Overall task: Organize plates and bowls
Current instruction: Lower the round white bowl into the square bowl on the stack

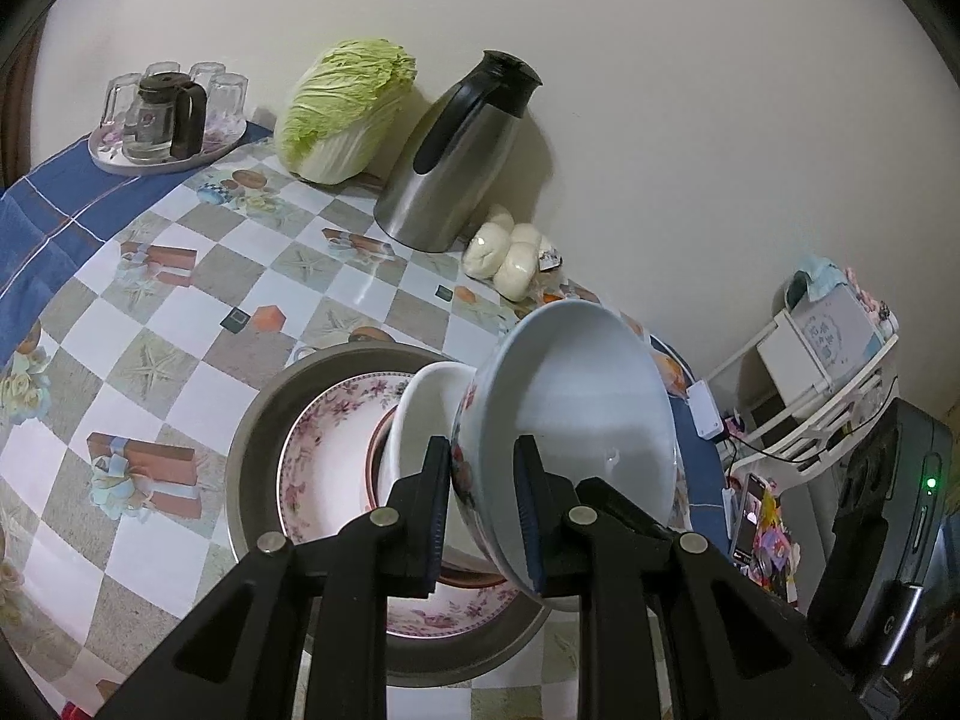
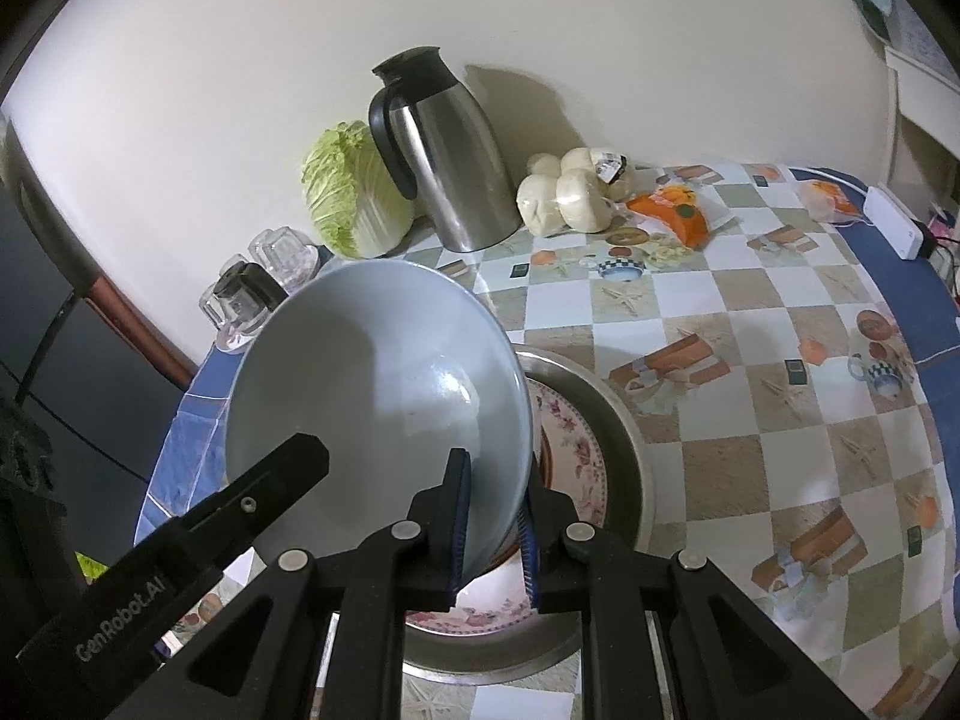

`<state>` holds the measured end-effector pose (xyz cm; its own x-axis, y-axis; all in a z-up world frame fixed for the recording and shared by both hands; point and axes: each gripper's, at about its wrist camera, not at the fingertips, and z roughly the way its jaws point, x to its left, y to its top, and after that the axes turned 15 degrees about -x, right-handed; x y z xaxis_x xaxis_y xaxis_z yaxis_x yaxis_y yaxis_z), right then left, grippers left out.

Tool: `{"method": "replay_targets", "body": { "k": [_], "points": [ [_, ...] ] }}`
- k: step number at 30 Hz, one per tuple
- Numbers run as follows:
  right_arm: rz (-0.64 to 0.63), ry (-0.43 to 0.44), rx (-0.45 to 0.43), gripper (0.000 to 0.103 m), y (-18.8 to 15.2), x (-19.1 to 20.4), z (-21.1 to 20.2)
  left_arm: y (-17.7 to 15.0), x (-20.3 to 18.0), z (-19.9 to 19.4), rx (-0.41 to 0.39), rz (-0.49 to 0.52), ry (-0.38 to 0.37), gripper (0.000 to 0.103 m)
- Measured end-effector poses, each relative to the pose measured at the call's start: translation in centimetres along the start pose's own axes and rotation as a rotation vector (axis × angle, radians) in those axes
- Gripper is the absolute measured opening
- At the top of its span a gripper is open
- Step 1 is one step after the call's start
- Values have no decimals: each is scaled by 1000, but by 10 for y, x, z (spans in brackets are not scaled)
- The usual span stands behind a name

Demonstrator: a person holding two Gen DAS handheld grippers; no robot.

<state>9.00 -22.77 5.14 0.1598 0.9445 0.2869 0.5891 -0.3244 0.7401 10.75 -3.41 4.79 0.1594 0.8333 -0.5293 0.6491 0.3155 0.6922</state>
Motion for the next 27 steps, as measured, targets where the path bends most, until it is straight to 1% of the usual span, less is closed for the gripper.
{"method": "replay_targets", "body": {
  "k": [8,12,15,19,20,23,27],
  "points": [
    [0,-9,3,16,-3,0,9,-5,6,11,28,-10,16,22],
    [0,-8,-2,17,-2,-1,10,-4,7,11,21,-12,17,22],
    [4,-3,-10,17,-2,-1,11,-4,9,11,11,-9,31,22],
    [6,-20,-25,22,-1,-3,13,-2,12,11,-2,-6,48,21],
    [2,-26,-25,24,0,-3,14,-1,13,11,-7,-12,40,21],
    [3,-23,-30,24,-1,-5,16,0,12,9,-24,-5,42,21],
    [9,-17,-36,24,-1,-7,16,1,15,10,-24,-14,52,21]
  ]
}}
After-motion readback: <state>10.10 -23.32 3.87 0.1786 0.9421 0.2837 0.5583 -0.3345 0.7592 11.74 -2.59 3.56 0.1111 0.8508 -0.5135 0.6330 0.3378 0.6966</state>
